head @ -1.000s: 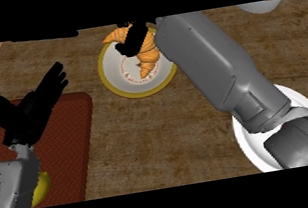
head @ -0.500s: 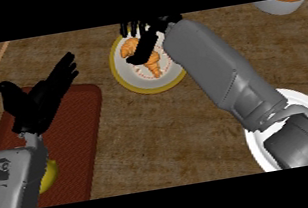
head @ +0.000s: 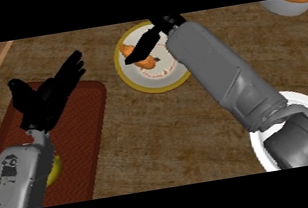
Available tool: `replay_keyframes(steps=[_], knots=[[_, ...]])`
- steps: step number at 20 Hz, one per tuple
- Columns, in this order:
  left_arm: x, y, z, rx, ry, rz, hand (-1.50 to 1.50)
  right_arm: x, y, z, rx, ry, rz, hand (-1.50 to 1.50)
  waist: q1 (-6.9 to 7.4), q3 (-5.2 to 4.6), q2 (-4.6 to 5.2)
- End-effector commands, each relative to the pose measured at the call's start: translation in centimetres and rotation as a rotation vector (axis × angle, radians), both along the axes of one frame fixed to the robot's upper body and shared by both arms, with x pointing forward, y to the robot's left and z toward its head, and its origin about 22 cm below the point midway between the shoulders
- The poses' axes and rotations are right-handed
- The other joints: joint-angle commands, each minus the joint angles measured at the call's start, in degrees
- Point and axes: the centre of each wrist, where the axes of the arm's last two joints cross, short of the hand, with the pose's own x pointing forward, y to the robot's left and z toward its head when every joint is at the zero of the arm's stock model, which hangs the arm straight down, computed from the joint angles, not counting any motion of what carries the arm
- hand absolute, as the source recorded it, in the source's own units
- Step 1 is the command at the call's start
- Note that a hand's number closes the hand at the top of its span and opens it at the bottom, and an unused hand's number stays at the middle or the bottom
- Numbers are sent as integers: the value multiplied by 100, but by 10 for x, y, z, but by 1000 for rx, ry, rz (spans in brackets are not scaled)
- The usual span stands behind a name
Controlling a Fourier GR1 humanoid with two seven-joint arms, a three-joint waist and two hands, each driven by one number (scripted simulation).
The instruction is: Pick the croissant from the plate and place it in the bowl
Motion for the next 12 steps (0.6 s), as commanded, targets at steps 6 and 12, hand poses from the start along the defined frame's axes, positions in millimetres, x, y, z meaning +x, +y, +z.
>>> replay_keyframes(steps=[6, 12], knots=[[-2, 11, -12, -10, 1, 53, 0, 4, -5, 10, 123, -141, -143, -150, -319, 0, -21], [-8, 18, -12, -12, 20, 78, 0, 17, -59, 14, 149, -193, -200, -150, -516, 10, -98]])
